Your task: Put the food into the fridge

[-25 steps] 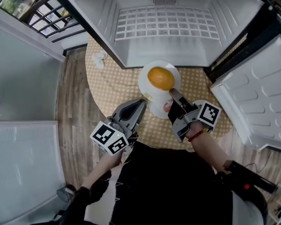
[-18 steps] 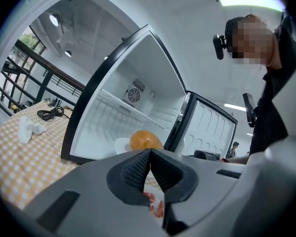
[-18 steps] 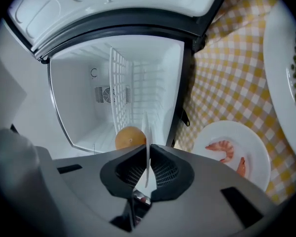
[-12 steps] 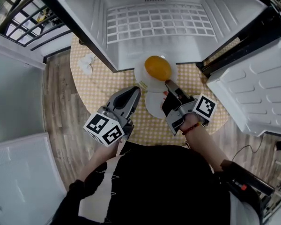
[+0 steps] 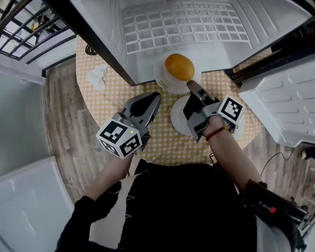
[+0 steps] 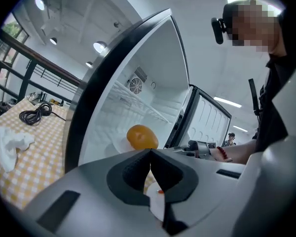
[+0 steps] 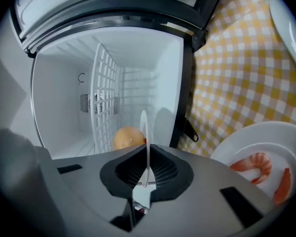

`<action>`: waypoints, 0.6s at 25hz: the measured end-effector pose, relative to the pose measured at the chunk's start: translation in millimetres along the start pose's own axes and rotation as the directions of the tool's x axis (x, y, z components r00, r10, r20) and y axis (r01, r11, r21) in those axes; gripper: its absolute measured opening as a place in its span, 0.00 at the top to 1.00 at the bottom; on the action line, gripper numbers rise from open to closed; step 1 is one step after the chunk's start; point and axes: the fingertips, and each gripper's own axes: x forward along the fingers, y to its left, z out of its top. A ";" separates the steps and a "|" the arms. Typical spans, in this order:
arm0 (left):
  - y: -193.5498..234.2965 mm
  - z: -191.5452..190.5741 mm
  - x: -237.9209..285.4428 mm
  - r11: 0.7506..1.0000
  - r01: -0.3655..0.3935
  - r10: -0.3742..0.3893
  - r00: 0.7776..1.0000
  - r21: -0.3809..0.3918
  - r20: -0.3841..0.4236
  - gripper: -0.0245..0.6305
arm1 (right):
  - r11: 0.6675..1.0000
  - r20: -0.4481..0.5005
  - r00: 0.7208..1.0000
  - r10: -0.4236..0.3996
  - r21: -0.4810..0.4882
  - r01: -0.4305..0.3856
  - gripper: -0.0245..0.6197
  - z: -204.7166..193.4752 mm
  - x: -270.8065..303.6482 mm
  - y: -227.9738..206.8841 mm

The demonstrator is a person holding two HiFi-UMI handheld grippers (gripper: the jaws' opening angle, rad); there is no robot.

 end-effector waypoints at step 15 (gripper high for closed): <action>6.3 12.0 7.4 0.997 0.032 -0.032 0.999 0.072 -0.002 0.94 | 0.998 0.018 0.998 -0.059 -0.004 0.059 0.93 17.9 42.0 -3.1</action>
